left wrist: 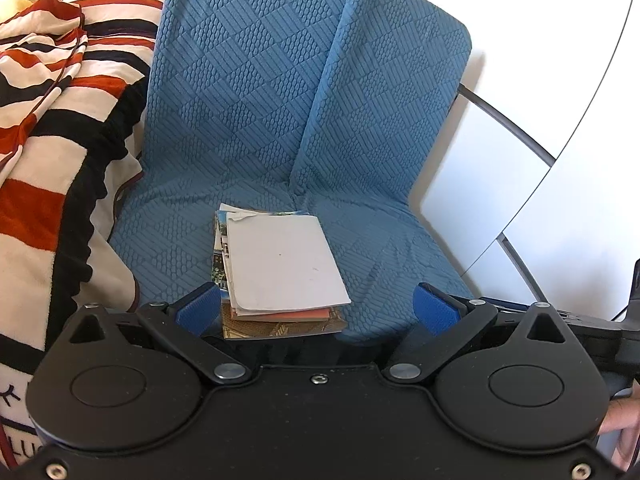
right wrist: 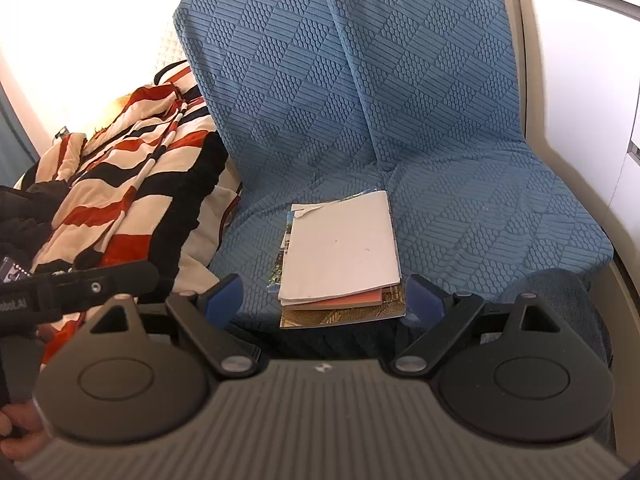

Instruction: Organize objects

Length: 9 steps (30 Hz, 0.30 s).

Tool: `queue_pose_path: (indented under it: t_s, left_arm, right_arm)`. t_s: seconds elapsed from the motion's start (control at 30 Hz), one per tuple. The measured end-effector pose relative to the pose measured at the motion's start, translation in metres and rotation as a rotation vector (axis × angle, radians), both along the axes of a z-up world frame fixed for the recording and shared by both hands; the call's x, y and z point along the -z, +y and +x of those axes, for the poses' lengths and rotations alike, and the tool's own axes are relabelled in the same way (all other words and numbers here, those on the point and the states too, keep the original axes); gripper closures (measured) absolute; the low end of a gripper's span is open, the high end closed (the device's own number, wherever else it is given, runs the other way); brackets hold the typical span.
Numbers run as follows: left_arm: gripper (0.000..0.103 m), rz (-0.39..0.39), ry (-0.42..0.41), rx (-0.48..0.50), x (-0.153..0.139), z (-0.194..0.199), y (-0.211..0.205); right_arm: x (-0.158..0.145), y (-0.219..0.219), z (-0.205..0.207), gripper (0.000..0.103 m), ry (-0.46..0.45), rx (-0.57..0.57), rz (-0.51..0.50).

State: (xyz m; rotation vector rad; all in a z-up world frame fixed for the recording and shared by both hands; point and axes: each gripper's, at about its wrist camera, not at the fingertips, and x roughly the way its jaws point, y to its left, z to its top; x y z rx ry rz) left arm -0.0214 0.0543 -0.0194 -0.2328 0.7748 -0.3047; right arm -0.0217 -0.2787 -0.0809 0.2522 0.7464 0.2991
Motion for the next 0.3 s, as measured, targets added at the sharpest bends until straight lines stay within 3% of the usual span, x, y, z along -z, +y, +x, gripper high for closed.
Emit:
queue_pose_path:
  t_s: [0.3]
  left_arm:
    - [0.001,-0.012,0.001,-0.014,0.0014,0.0010,0.0026]
  right_arm:
    - [0.0022,-0.0014,0.0006,0.013,0.002,0.000,0.000]
